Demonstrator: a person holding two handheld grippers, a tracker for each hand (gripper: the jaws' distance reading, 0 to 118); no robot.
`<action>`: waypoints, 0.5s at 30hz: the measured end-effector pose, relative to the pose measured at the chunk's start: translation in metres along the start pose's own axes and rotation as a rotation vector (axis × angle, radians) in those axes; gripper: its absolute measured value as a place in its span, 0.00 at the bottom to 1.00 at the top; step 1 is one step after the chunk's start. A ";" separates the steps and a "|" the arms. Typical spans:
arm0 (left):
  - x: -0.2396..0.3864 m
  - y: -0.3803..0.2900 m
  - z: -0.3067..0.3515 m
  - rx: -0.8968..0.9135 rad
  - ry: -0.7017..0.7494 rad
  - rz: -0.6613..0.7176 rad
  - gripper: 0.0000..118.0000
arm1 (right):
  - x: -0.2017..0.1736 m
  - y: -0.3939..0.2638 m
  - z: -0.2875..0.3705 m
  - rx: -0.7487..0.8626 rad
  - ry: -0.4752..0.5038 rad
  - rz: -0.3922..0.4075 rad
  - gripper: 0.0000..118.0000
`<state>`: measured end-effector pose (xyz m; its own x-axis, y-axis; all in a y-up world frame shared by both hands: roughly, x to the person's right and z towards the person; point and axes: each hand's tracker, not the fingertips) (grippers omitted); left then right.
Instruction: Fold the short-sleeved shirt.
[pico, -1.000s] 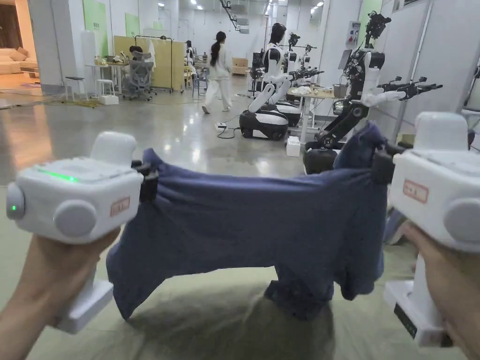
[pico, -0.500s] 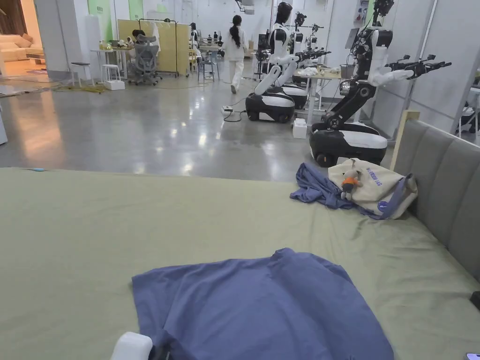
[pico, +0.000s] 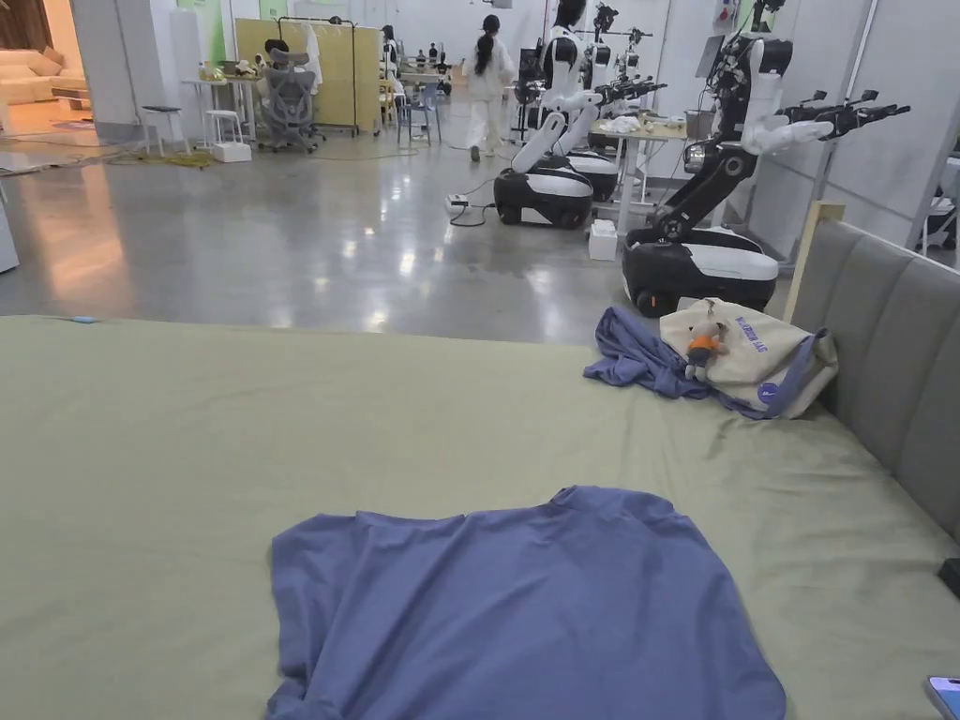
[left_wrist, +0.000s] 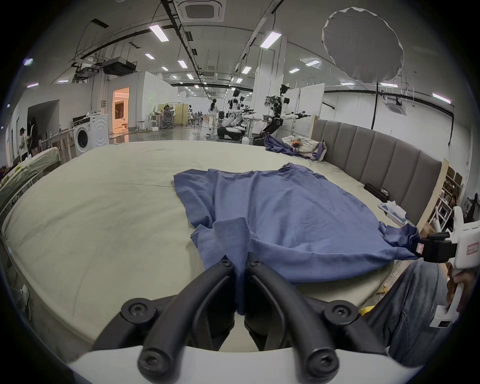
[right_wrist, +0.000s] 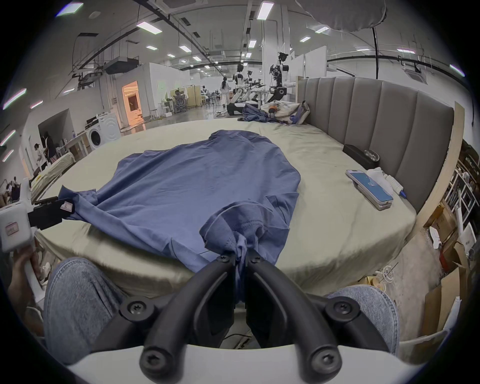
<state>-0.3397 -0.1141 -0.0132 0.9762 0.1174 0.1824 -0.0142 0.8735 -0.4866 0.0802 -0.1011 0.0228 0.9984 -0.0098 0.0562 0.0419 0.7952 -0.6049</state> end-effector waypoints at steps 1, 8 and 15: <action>0.001 -0.004 0.001 0.020 0.002 0.001 0.05 | 0.000 -0.001 0.000 0.001 0.006 -0.001 0.06; 0.024 0.051 0.080 0.279 -0.060 0.054 1.00 | 0.010 0.039 0.066 0.399 -0.009 0.086 1.00; 0.046 0.121 0.129 0.408 0.041 0.049 0.00 | 0.030 0.111 0.109 0.608 -0.074 0.049 0.01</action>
<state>-0.3241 0.0575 0.0465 0.9799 0.1521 0.1292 -0.1377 0.9839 -0.1138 0.1106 0.0527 0.0444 0.9923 0.0603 0.1082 -0.0554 0.9973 -0.0478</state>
